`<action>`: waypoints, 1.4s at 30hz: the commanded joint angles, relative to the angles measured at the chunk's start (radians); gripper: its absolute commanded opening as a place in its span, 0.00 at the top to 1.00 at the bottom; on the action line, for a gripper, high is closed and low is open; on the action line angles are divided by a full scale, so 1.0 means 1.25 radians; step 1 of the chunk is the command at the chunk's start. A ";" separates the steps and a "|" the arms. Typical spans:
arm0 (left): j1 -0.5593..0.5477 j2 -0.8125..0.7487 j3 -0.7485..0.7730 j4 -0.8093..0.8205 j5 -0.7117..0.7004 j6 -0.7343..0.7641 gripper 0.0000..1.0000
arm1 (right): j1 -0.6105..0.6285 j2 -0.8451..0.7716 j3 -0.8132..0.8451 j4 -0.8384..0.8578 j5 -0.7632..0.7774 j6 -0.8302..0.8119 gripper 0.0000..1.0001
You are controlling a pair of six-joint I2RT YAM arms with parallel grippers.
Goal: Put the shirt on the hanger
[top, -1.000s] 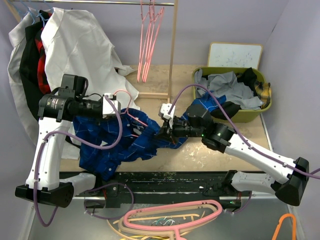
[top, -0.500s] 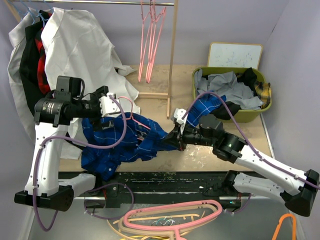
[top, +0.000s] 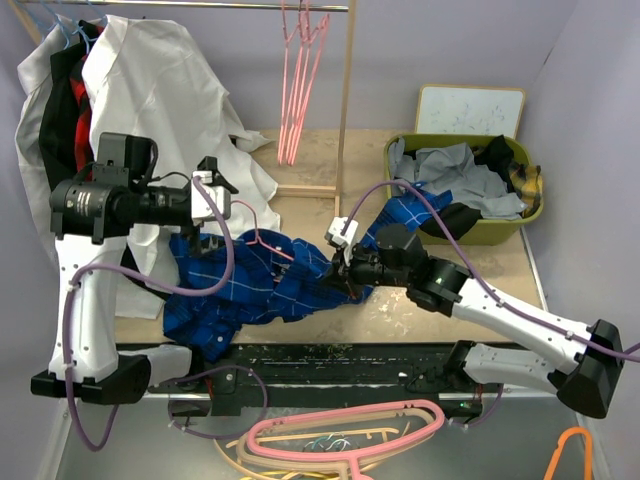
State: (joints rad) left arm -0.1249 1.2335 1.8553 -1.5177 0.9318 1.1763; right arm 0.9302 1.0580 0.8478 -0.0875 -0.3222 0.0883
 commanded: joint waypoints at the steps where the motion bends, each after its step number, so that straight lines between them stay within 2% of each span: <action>1: -0.006 0.032 0.016 -0.024 0.109 0.034 0.01 | 0.003 -0.003 0.065 0.031 0.010 -0.023 1.00; 4: -0.007 0.042 0.000 -0.022 0.091 0.060 0.10 | 0.003 0.000 0.066 0.036 0.003 -0.026 1.00; 8: -0.007 0.049 -0.019 0.029 0.041 0.038 0.26 | 0.003 0.005 0.067 0.032 -0.012 -0.031 1.00; 10: -0.007 0.052 -0.016 0.049 0.036 0.022 0.47 | 0.003 0.007 0.065 0.032 -0.017 -0.032 1.00; 12: -0.007 0.054 -0.012 0.060 0.046 0.011 0.74 | 0.003 0.011 0.064 0.035 -0.020 -0.032 1.00; 15: -0.009 0.059 -0.003 0.056 0.067 0.012 0.92 | 0.003 0.022 0.065 0.046 -0.022 -0.028 1.00; 26: -0.029 0.078 0.031 0.067 0.106 -0.010 0.95 | 0.004 0.101 0.160 0.084 -0.032 -0.028 1.00; 29: -0.029 0.077 0.036 0.071 0.103 -0.015 0.92 | 0.004 0.117 0.174 0.068 -0.030 -0.036 1.00; 30: -0.029 0.077 0.036 0.072 0.100 -0.018 0.87 | 0.004 0.119 0.175 0.063 -0.029 -0.037 1.00; 31: -0.029 0.075 0.034 0.078 0.095 -0.025 0.70 | 0.004 0.119 0.174 0.059 -0.025 -0.038 1.00; 32: -0.029 0.073 0.031 0.090 0.084 -0.041 0.44 | 0.004 0.117 0.173 0.057 -0.016 -0.033 1.00; 33: -0.029 0.069 0.028 0.110 0.066 -0.070 0.12 | 0.004 0.113 0.172 0.054 -0.003 -0.026 1.00; 34: -0.029 0.064 0.027 0.139 0.037 -0.106 0.01 | 0.004 0.105 0.170 0.051 0.014 -0.017 1.00; 38: -0.017 0.051 0.113 0.181 -0.108 -0.215 0.01 | 0.006 0.070 0.176 0.016 0.060 0.010 1.00; 42: -0.015 0.073 0.341 0.156 -0.277 -0.290 0.01 | 0.008 0.064 0.249 -0.072 0.103 0.013 1.00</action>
State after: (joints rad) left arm -0.1505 1.3403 2.0350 -1.3697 0.7822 0.9535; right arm 0.9340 1.1770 1.0302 -0.1497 -0.2646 0.0818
